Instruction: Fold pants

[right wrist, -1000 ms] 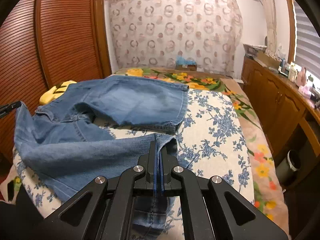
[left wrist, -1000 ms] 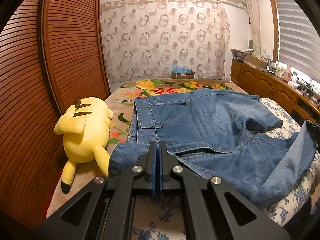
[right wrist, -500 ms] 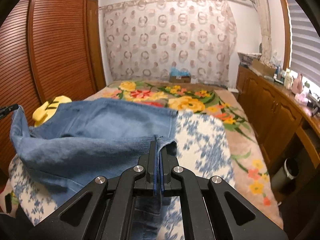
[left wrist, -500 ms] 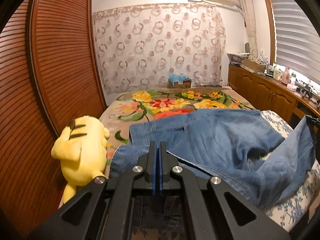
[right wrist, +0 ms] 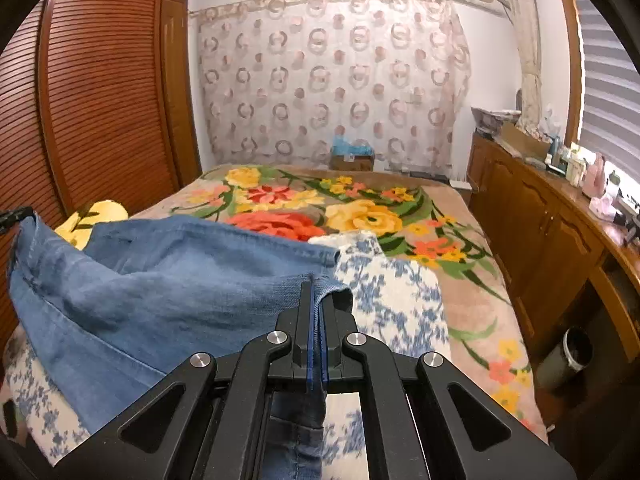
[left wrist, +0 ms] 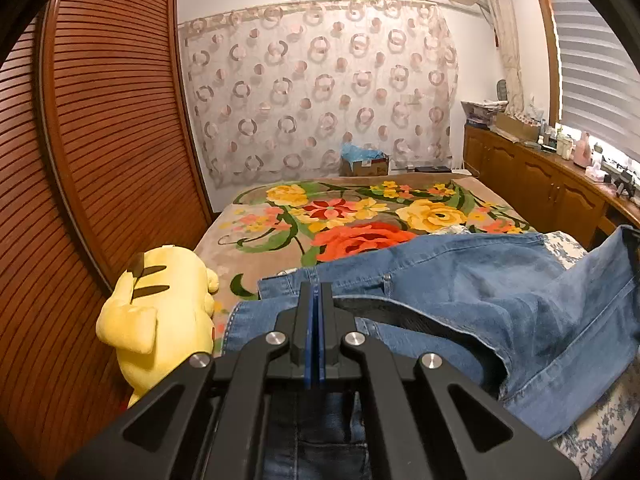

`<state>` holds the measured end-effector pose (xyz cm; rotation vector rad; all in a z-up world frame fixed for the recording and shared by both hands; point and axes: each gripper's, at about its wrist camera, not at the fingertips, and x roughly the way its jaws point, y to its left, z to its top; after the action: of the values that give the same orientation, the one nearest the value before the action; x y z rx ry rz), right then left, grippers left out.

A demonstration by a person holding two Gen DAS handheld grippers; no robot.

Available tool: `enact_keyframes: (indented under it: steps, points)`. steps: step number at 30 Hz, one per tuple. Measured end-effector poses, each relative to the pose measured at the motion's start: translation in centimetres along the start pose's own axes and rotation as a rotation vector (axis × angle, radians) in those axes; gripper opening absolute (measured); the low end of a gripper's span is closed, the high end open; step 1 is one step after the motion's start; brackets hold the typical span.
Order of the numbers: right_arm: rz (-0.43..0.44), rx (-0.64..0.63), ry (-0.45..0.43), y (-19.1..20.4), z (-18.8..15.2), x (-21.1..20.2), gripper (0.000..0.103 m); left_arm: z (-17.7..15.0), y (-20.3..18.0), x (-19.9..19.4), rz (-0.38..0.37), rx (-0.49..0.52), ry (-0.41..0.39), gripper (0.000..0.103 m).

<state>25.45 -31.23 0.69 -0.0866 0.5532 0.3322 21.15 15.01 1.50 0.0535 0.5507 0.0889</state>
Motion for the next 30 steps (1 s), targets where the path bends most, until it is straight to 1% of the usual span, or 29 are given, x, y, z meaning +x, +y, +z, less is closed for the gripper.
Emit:
enact_keyframes:
  steps: [8, 14, 15, 23, 30]
  points:
    - [-0.001, -0.020, -0.004, -0.2, 1.9, 2.4, 0.000, 1.5, -0.3, 3.6, -0.001, 0.011, 0.020, 0.000]
    - [-0.004, -0.028, -0.005, -0.3, 2.3, 3.2, 0.000, 2.5, -0.2, 5.2, 0.008, 0.020, 0.025, 0.000]
    - [-0.005, -0.029, -0.006, -0.3, 2.4, 3.2, 0.000, 2.3, -0.2, 4.9, 0.008, 0.018, 0.024, 0.000]
    - [-0.018, -0.022, -0.038, -1.4, 4.9, 5.9, 0.000, 4.4, 0.7, 7.5, 0.025, 0.025, 0.017, 0.000]
    - [-0.023, -0.015, -0.039, -2.1, 6.4, 8.1, 0.000, 5.9, 1.4, 10.9, 0.043, 0.030, 0.033, 0.000]
